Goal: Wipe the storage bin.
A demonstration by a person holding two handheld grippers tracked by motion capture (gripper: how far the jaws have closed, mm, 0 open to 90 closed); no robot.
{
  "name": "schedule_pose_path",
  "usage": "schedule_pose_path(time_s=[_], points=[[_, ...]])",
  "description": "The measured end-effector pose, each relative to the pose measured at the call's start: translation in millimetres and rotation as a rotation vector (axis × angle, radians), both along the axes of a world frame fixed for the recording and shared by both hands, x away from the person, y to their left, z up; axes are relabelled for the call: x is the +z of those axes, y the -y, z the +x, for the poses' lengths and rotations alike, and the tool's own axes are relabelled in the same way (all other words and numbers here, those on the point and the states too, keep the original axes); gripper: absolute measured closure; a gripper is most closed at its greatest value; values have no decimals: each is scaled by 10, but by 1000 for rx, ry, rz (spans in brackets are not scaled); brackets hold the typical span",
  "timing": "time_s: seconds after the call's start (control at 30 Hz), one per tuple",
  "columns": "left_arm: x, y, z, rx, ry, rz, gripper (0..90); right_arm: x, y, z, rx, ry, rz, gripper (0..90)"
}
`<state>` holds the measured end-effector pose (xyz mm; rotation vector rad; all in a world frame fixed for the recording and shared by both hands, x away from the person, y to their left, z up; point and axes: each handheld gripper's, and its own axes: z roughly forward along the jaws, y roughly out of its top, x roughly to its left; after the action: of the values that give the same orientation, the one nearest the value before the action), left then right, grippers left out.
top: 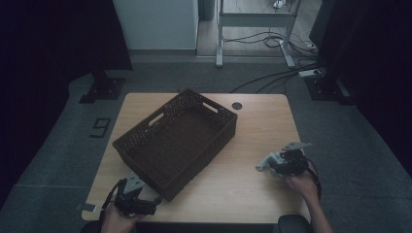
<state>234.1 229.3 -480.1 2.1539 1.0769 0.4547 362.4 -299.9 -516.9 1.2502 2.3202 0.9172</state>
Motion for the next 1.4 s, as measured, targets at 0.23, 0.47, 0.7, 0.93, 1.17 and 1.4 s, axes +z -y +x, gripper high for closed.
schedule_pose_path(time_s=[0.23,0.47,0.7,0.93,1.17,1.4], points=[[-21,139,74,33,-12,28,0,69,-73,-20,23,16,-6,329],[-39,129,115,54,-32,34,0,126,-147,-31,50,32,-12,330],[-36,-31,140,94,-35,38,0,175,-200,-43,70,32,6,330],[-43,-224,199,141,-40,64,0,200,-263,-30,90,32,28,310],[-32,-406,266,183,-39,72,0,219,-303,-10,106,29,37,274],[-31,-607,352,230,-42,71,0,270,-366,17,125,40,41,267]])
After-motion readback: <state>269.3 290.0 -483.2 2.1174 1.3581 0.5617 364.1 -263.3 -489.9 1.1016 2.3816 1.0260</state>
